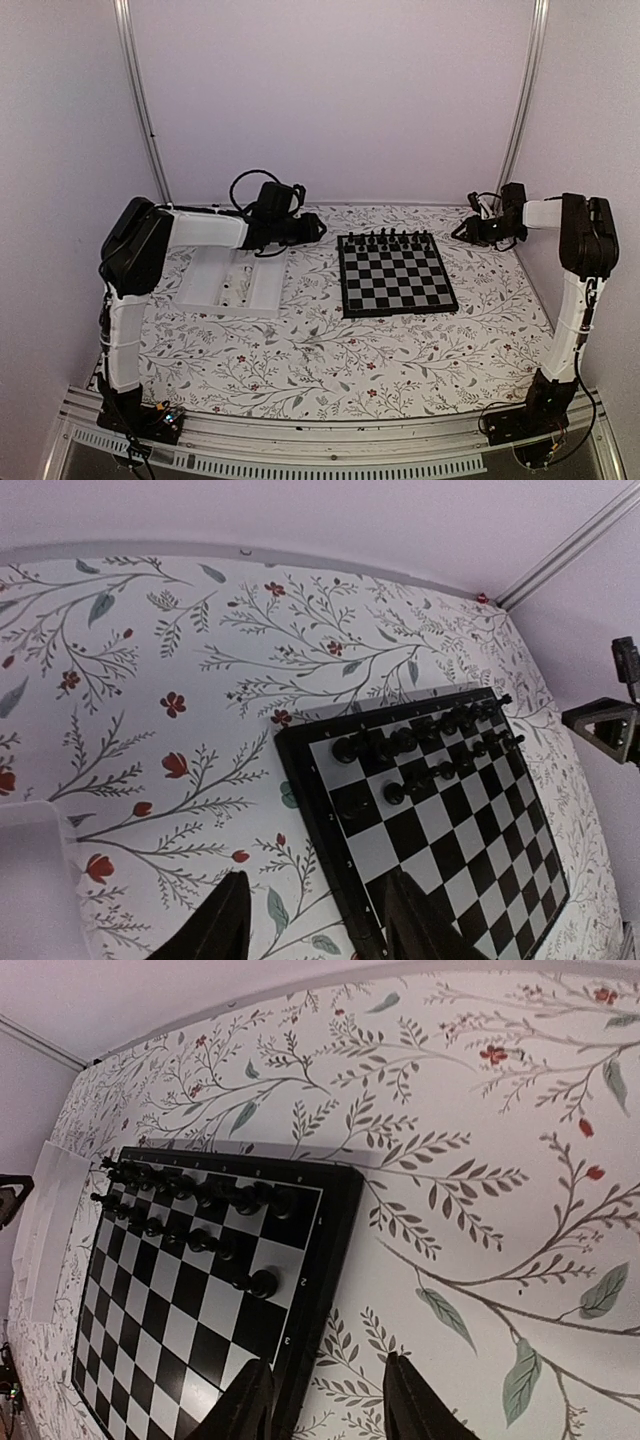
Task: Set up the chess pieces on the board
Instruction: Move the storage box to the center of the board.
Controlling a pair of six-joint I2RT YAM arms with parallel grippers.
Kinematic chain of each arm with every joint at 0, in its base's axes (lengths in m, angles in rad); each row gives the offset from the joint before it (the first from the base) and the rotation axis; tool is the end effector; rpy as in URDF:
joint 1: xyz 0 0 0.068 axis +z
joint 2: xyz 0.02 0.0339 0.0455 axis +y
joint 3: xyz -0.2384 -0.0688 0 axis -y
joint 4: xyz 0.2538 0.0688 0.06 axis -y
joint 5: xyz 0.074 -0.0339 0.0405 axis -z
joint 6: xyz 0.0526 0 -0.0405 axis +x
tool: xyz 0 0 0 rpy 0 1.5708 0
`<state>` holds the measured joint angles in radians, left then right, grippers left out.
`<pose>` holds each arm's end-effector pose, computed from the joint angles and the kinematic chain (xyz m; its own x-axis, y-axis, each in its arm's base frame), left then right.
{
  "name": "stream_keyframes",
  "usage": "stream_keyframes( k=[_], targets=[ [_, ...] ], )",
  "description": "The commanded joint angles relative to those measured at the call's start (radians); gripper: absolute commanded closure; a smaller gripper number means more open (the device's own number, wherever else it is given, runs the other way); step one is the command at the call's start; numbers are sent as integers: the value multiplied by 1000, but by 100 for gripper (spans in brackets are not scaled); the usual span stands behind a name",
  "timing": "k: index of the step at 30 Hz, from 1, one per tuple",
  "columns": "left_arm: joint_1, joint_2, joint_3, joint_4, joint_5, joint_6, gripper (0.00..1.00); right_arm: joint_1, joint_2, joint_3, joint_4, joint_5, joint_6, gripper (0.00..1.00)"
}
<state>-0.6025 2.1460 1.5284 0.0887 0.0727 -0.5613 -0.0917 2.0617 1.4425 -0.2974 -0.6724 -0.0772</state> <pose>0.4102 -0.2868 0.1517 -0.6803 -0.1764 -0.7114 0.3009 0.8178 -0.4906 0.4451 -0.0080 0.1339 -0.7643 0.0097 -0.6448 -0.3658 0.8169 0.4459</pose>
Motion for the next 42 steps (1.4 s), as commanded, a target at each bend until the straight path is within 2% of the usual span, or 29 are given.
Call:
stream_keyframes(
  k=[1, 3, 6, 11, 17, 21, 25, 29, 33, 37, 42],
  targets=[
    [-29, 105, 132, -75, 46, -88, 53, 4, 88, 50, -90, -74, 41, 59],
    [-41, 149, 184, -150, 50, -97, 47, 8, 115, 60, -114, -78, 43, 57],
    [-61, 180, 204, -174, 38, -103, 45, 13, 144, 57, -145, -88, 34, 55],
    [-74, 200, 189, -173, 52, -128, 51, 25, 156, 38, -164, -90, 15, 55],
    [-86, 203, 181, -170, 60, -126, 52, 29, 148, 7, -162, -93, 6, 55],
    [-91, 117, 169, -205, -10, -34, 52, 29, 117, -16, -161, -86, 0, 54],
    [-75, -60, 102, -310, -181, 109, 47, 27, 36, -38, -171, -62, -31, 53],
    [5, -229, -37, -398, -290, 189, 40, 28, -46, -68, -165, -30, -63, 51],
    [188, -342, -199, -423, -288, 177, 36, 28, -89, -73, -160, -22, -77, 51],
    [335, -366, -270, -437, -277, 183, 36, 28, -117, -74, -157, -26, -88, 51],
    [423, -292, -222, -526, -301, 211, 40, 28, -144, -95, -152, -46, -96, 51]
  ],
)
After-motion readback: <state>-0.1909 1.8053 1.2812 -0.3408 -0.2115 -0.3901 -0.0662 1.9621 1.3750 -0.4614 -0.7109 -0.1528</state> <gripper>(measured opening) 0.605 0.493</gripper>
